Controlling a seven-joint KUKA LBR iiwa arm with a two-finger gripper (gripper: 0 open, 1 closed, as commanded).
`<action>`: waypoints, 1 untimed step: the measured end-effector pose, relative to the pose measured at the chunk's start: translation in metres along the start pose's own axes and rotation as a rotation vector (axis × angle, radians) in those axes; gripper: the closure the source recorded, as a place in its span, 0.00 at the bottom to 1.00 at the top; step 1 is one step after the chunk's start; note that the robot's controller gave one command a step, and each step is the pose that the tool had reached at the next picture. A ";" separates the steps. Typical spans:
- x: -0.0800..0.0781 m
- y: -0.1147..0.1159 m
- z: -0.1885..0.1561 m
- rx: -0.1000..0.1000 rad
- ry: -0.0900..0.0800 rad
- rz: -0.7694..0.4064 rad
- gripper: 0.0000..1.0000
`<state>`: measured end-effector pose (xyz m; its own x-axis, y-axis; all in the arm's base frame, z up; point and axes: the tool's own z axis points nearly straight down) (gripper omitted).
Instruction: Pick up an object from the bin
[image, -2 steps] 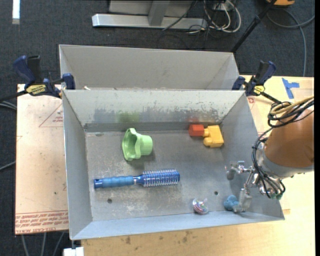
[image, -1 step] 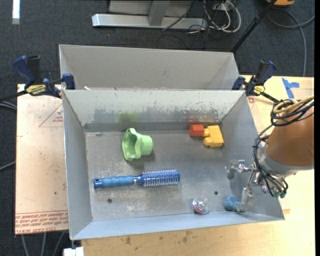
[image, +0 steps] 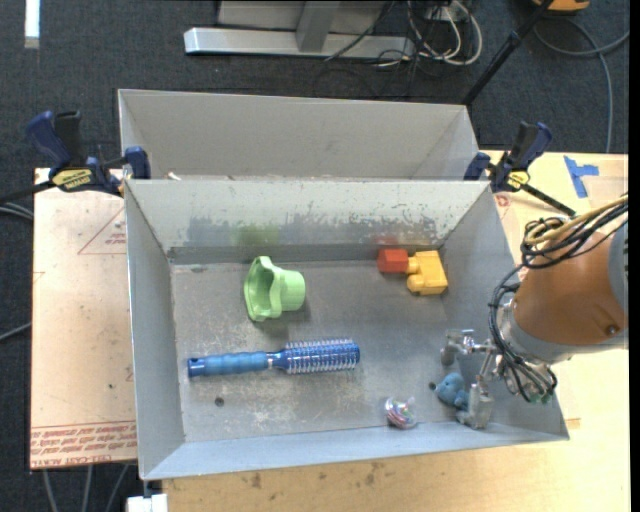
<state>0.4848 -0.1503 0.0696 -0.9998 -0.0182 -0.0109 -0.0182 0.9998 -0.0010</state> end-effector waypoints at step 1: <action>-0.002 0.001 -0.001 0.001 -0.006 -0.001 0.00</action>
Offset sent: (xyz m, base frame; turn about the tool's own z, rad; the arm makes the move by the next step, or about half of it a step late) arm 0.0000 0.0000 0.0000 0.0000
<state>0.4871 -0.1496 0.0704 -0.9997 -0.0192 -0.0174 -0.0192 0.9998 -0.0017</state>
